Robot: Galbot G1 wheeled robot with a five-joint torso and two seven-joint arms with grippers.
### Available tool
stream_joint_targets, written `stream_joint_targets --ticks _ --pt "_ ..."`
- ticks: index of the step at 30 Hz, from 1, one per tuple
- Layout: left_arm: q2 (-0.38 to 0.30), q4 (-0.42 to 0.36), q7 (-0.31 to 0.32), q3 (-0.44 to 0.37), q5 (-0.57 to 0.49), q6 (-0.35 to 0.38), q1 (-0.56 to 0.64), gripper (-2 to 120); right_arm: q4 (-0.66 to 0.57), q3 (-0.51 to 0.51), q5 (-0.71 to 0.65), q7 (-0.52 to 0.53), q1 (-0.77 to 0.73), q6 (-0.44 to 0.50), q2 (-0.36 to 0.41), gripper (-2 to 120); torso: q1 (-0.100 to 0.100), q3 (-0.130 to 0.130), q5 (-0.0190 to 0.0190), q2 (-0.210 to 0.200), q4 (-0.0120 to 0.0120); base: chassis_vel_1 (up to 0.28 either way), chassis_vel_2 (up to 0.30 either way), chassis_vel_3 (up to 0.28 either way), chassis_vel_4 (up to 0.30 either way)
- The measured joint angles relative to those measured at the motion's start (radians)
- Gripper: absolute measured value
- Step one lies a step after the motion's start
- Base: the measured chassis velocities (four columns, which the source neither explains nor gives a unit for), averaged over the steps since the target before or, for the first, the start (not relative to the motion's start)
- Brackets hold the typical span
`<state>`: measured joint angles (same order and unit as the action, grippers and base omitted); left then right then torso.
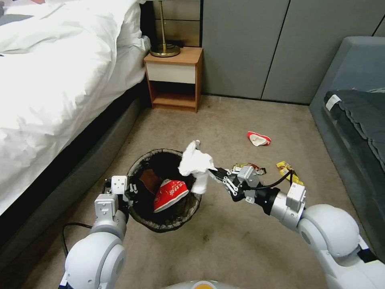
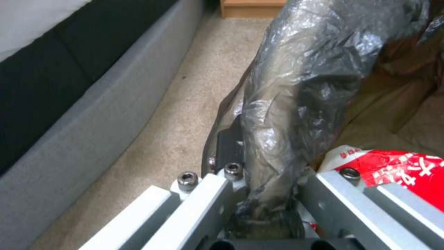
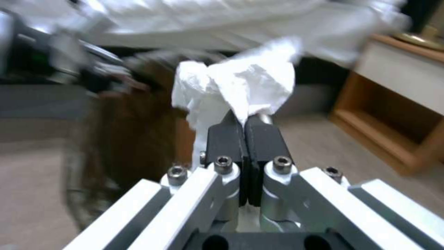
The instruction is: Pick up the trash bin, then pick up the garbage from the floor and place it into the trash bin.
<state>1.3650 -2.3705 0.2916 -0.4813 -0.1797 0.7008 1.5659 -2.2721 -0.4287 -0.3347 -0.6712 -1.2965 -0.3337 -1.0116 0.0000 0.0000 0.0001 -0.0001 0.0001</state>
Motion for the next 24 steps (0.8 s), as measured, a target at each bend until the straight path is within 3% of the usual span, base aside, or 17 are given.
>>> stream_joint_targets --ticks 2,8,16,24 --pt "0.003 -0.002 -0.003 0.003 0.006 0.000 0.001 0 0.000 0.016 -0.075 -0.067 0.047 0.024 0.044 0 0.000 0.000 0.0000 0.000 -0.0001 0.000 0.000 0.000 0.000" --pt "0.012 -0.002 -0.009 0.009 0.021 0.000 0.005 0 -0.004 0.055 -0.160 -0.122 0.150 0.033 0.086 0 0.000 0.000 -0.0001 0.000 0.0001 0.000 0.000 0.000 0.000" --pt "0.019 -0.002 -0.011 0.007 0.030 -0.002 0.004 0 0.006 0.131 -0.164 -0.100 0.194 0.024 0.105 0 0.000 0.000 -0.0001 0.000 -0.0005 0.000 0.000 0.000 0.000" --pt "0.024 -0.001 -0.012 0.009 0.034 -0.003 0.004 0 0.094 0.265 -0.166 -0.072 0.310 0.013 0.120 0 0.000 0.000 -0.0001 0.000 0.0000 0.000 0.000 0.000 0.000"
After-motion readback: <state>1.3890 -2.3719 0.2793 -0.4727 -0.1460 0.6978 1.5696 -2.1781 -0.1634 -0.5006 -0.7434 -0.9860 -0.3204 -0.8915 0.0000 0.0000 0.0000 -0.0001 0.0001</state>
